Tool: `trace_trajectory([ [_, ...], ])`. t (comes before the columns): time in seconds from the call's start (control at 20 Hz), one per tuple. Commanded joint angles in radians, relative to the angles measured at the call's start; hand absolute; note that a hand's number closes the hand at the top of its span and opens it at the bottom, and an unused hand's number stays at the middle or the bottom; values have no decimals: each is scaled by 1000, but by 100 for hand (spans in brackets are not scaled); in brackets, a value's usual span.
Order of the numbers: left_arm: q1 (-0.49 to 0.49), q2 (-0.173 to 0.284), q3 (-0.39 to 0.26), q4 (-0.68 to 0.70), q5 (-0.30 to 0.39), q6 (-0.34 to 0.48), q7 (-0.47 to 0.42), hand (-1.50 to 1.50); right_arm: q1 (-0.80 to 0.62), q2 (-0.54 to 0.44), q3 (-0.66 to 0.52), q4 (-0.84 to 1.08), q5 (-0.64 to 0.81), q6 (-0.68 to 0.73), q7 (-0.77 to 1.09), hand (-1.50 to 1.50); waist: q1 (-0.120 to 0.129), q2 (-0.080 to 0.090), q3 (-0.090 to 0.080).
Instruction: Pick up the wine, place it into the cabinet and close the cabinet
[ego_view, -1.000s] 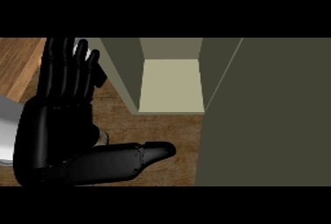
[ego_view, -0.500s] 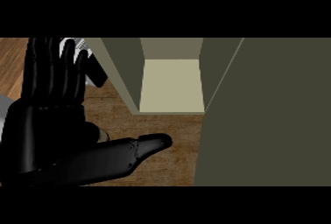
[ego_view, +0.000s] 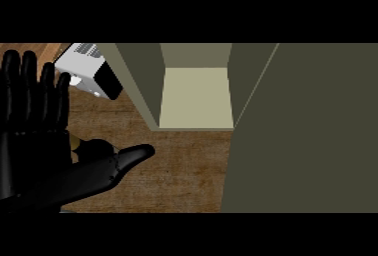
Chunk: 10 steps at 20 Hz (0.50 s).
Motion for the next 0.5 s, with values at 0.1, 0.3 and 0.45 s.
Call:
trace_trajectory([
  [0.1, 83, 58, 139, 31, 90, -45, -107, -150, -25, 0, -8, -70, -25, -14, 64, -150, -1, 1, 0],
  [0.3, 183, 11, 113, 41, 90, -20, -205, -150, -39, -1, -9, -126, -37, -29, 125, -150, -2, 0, 0],
  [0.45, 213, 61, 216, 37, 177, -83, -213, -150, -40, 5, -24, -50, -32, -10, 52, -150, 1, 1, 0],
])
